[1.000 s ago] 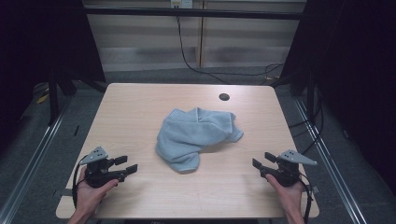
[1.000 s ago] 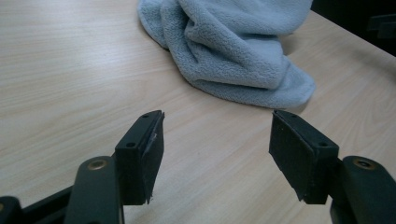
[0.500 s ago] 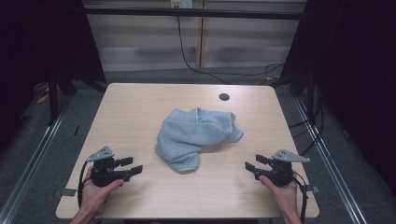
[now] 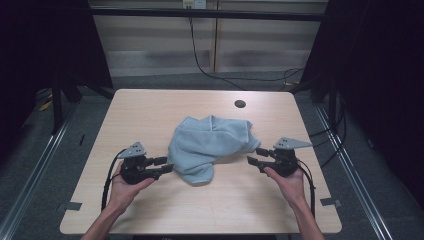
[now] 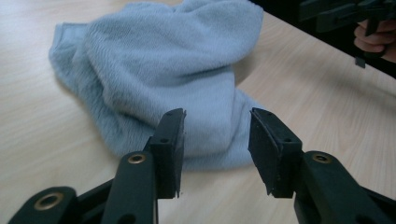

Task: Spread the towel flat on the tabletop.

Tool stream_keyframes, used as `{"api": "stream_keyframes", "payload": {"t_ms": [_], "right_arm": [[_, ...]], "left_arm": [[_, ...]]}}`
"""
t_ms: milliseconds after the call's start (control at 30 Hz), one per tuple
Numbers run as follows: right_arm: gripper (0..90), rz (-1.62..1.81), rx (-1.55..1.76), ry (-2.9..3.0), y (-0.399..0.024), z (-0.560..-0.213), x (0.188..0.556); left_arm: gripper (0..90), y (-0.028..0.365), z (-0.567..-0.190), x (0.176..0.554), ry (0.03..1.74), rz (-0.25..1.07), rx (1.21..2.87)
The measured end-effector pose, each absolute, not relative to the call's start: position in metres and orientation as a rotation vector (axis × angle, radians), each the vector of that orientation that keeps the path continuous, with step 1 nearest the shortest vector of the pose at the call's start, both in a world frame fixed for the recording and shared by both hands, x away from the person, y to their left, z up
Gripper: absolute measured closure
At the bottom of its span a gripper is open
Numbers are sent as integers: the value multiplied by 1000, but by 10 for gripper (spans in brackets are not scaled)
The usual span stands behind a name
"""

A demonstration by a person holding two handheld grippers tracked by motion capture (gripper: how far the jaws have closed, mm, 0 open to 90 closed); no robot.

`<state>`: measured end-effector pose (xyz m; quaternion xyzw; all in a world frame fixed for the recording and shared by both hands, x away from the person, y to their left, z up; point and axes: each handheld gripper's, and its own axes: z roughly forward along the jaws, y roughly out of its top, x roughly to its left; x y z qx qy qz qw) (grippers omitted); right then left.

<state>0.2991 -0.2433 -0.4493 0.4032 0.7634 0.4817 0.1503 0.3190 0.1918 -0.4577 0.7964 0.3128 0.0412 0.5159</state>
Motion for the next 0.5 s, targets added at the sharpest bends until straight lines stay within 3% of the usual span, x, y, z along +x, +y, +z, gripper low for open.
{"api": "stream_keyframes", "payload": {"t_ms": [167,233,333,400,467,500], "right_arm": [[414,1430,1156,2188,-236,-448,331],[400,1398,1143,2223,-229,-455,342],[359,1374,1153,2236,-223,-464,350],[333,1394,1168,2211,-219,-477,358],[355,1368,1177,2243,-214,-486,361],[440,1335,1166,2271,-211,-490,361]], "left_arm": [[519,185,-468,333,793,84,1915],[432,185,-477,337,839,92,1925],[399,183,-485,339,866,101,1953],[328,177,-494,342,873,72,1975],[352,174,-497,342,874,79,1982],[426,173,-497,341,857,74,1994]]}}
